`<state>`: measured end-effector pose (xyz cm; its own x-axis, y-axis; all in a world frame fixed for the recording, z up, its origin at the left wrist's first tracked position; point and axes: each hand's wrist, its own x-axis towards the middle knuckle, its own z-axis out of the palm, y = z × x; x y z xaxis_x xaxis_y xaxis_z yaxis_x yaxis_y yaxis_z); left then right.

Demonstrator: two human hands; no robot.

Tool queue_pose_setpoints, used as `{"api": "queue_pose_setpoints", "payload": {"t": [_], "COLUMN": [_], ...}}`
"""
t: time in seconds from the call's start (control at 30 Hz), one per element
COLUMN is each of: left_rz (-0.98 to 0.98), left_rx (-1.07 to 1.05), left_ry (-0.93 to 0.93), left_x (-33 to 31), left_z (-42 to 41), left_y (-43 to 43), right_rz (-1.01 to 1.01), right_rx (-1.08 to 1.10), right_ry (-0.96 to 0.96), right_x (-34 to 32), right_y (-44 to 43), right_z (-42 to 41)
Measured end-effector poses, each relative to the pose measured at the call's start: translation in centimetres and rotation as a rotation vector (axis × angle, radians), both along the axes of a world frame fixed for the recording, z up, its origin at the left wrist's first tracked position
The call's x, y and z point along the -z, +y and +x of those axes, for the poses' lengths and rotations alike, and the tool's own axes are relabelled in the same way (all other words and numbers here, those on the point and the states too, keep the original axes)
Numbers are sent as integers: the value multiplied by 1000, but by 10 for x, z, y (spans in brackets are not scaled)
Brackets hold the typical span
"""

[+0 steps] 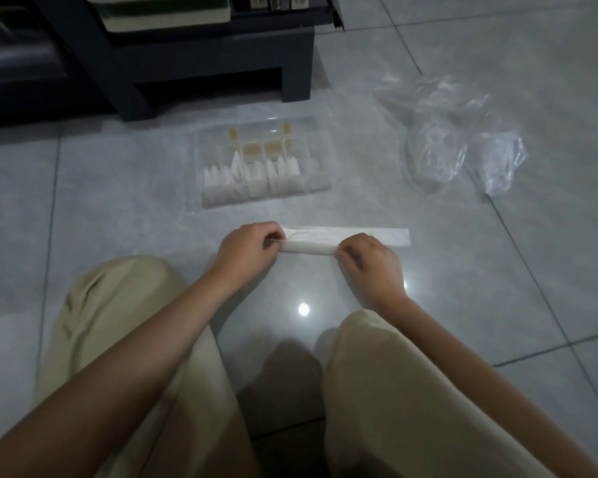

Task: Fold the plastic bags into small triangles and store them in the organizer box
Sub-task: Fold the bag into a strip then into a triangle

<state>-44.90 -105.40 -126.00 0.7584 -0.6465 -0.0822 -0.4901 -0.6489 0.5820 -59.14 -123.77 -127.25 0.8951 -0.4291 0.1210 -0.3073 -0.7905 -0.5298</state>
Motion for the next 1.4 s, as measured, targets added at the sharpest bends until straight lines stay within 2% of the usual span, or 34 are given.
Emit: {"api": "queue_pose_setpoints", "payload": {"t": [0.1, 0.2, 0.47, 0.93, 1.07, 1.13, 1.23, 1.33, 1.4], "left_rz": [-52, -72, 22, -24, -12, 38, 106, 365, 526], "left_rx": [-93, -146, -79, -224, -245, -179, 115, 408, 419], "left_ry": [82, 107, -118, -89, -133, -226, -344, -354, -323], "left_x": [4, 8, 13, 17, 18, 19, 18, 19, 24], "left_z": [8, 11, 5, 4, 3, 4, -1, -14, -18], "left_y": [1, -2, -7, -10, -9, -10, -16, -16, -12], "right_rz": [243, 369, 253, 205, 235, 247, 249, 239, 247], "right_rx": [120, 178, 267, 328, 342, 348, 354, 363, 368], "right_ry": [86, 136, 278, 226, 222, 221, 229, 232, 229], "right_x": [-5, -3, 1, -1, -1, -1, -2, -3, -3], "right_y": [-11, -25, -33, -24, -23, -23, -22, -22, -22], "right_z": [8, 20, 37, 36, 36, 36, 37, 38, 38]}}
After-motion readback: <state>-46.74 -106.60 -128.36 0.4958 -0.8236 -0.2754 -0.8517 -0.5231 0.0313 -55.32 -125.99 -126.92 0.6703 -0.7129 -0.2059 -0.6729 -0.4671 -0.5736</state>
